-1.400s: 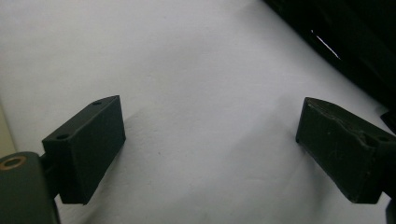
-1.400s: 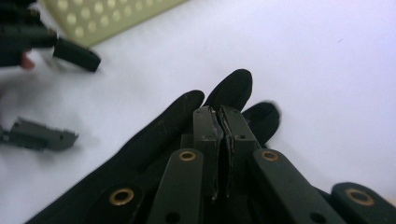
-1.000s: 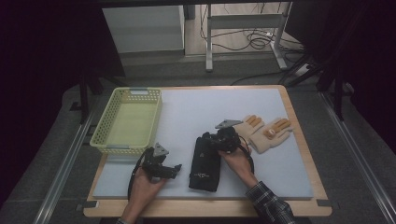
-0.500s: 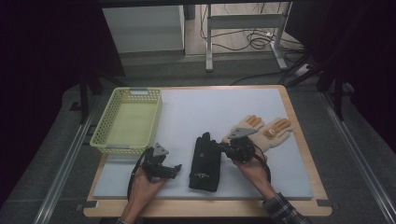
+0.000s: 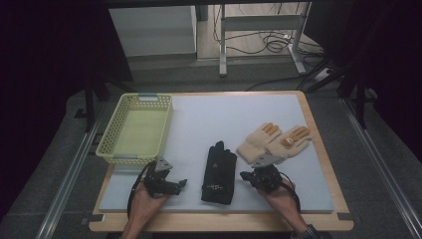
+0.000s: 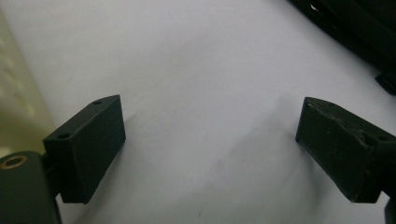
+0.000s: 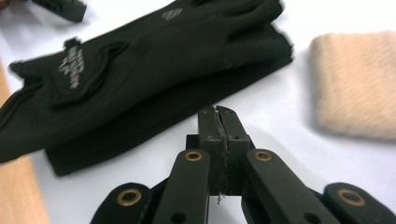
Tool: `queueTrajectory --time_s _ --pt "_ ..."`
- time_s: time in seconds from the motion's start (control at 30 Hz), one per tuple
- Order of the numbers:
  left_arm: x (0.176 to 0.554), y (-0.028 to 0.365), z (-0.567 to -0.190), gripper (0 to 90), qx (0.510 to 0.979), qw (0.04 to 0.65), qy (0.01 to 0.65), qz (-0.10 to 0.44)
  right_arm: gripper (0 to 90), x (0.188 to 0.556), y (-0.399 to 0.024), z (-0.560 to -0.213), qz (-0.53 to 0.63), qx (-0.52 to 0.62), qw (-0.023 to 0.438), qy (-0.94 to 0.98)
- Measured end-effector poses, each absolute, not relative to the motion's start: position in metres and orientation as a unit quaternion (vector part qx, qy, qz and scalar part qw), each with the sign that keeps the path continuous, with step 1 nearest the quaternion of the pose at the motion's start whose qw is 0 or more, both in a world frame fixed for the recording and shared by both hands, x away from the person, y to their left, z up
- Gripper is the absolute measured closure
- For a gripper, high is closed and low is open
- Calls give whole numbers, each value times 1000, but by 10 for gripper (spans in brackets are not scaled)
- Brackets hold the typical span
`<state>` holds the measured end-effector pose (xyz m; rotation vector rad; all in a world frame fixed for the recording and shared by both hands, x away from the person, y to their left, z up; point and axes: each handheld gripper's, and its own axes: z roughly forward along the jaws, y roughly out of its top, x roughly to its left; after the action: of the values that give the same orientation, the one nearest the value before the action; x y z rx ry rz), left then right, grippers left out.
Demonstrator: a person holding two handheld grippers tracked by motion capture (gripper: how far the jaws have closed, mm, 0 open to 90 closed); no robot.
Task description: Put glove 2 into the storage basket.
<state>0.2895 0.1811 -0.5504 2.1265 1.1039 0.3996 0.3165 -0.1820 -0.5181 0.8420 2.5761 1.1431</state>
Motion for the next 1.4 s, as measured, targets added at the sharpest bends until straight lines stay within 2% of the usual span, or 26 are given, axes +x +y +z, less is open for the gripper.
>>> queueTrajectory --time_s 0.37,0.5,0.73,1.4 --pt "275 193 -553 74 815 357 429 155 886 297 -177 -533 397 261 70 877" --pt "275 194 -554 74 814 361 429 154 886 295 -167 -533 395 251 73 880" --pt "275 195 -553 74 817 361 425 150 887 302 -147 -536 401 254 67 877" --pt "274 195 -553 73 818 356 425 153 886 328 -92 -537 392 257 89 879"
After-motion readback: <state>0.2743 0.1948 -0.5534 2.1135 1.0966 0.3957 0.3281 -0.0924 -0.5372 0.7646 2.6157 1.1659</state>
